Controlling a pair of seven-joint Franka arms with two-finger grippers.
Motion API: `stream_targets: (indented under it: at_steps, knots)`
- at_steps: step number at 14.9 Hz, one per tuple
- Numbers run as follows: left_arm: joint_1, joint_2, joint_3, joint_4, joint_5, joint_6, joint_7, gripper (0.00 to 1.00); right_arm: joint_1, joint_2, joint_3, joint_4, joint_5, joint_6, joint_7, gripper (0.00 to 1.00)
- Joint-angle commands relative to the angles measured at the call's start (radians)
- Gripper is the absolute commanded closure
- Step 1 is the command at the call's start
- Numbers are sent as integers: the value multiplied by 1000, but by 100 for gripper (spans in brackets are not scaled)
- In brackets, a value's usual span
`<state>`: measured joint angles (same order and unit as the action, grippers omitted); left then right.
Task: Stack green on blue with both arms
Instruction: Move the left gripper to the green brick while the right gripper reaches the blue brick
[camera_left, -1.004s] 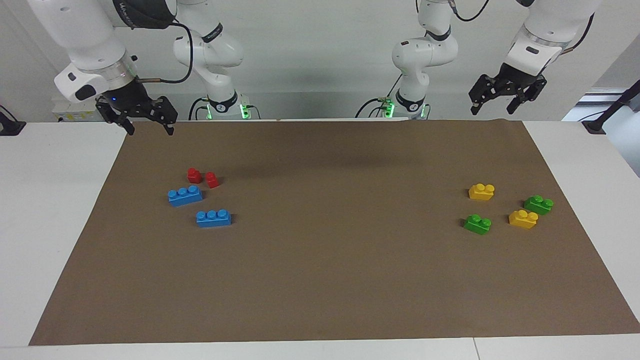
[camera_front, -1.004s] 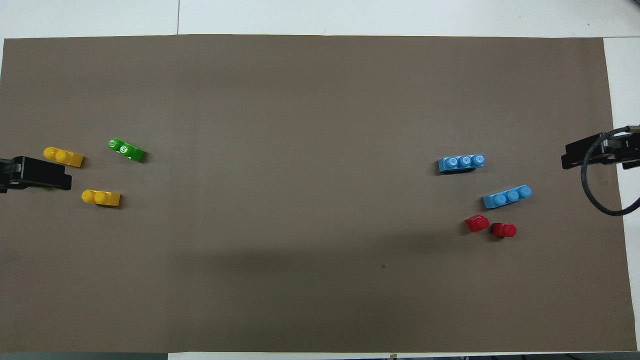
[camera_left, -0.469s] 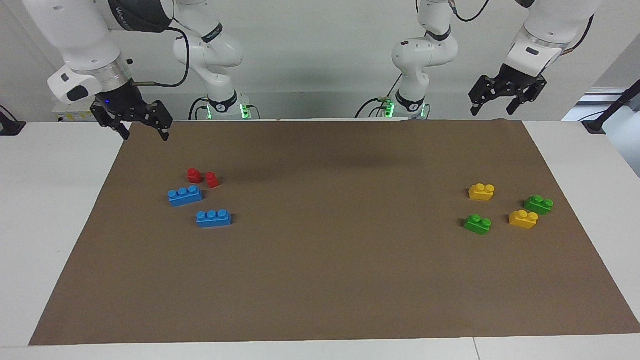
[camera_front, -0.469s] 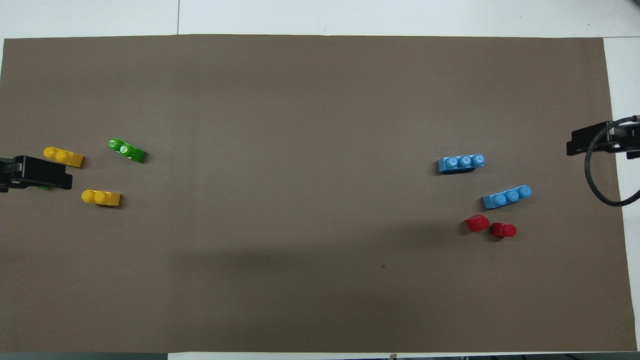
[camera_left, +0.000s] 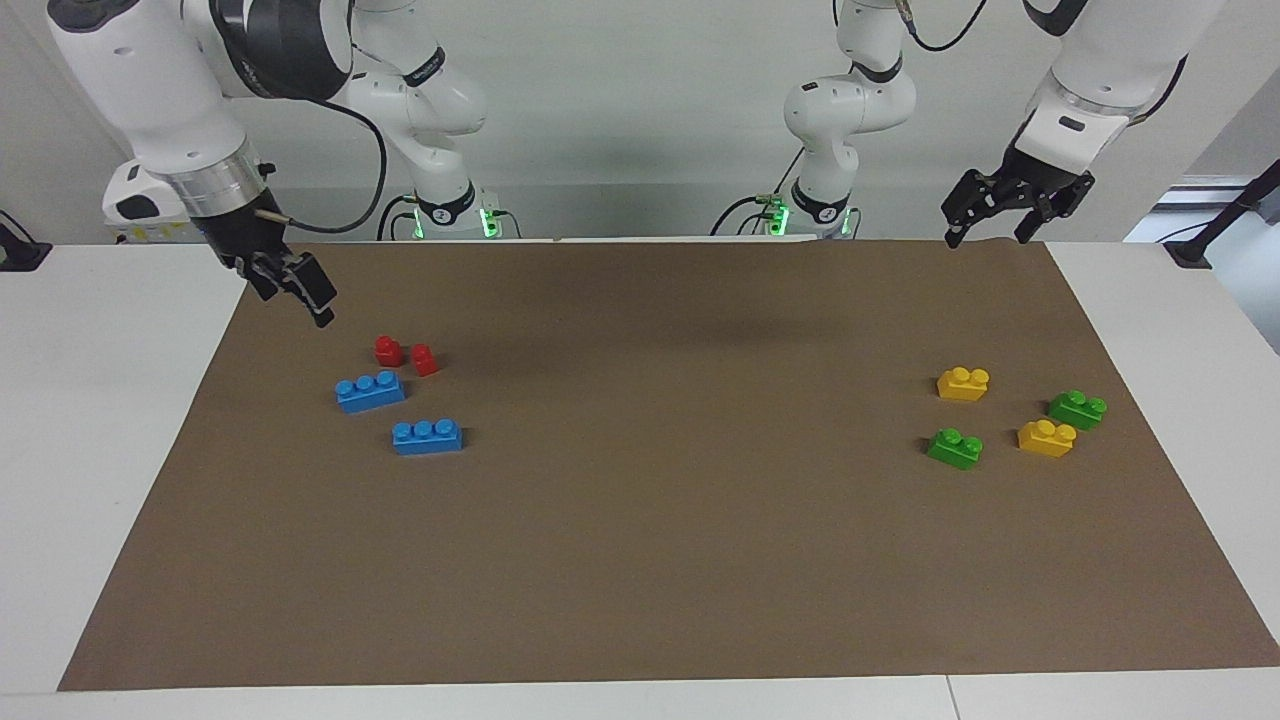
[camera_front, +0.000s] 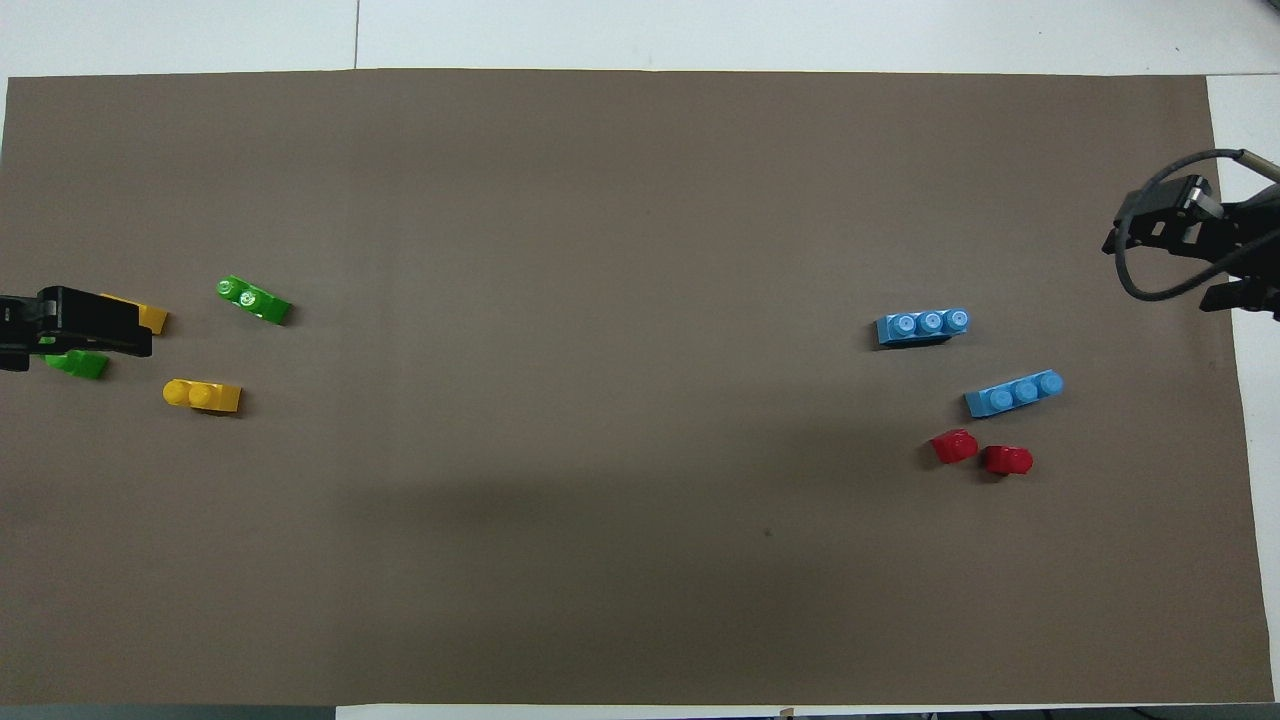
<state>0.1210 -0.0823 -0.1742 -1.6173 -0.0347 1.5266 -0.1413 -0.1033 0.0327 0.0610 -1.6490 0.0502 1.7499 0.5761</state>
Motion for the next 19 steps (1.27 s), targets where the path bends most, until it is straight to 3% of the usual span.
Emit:
stream_targets:
  at_steps: [1,8,11,19]
  knots:
    - [-1,-4,1,-52,-17,84,-138,0,-10,64,2,-2,39,72,115,0]
    - [6,41,1,-137,-19,240,-452,0,-9,203,2,-8,146,164,517,0]
    - [16,88,1,-148,-17,292,-552,0,-9,216,3,-75,187,252,528,0]
    - [48,229,5,-176,2,483,-633,0,-48,222,0,-178,307,241,536,0]
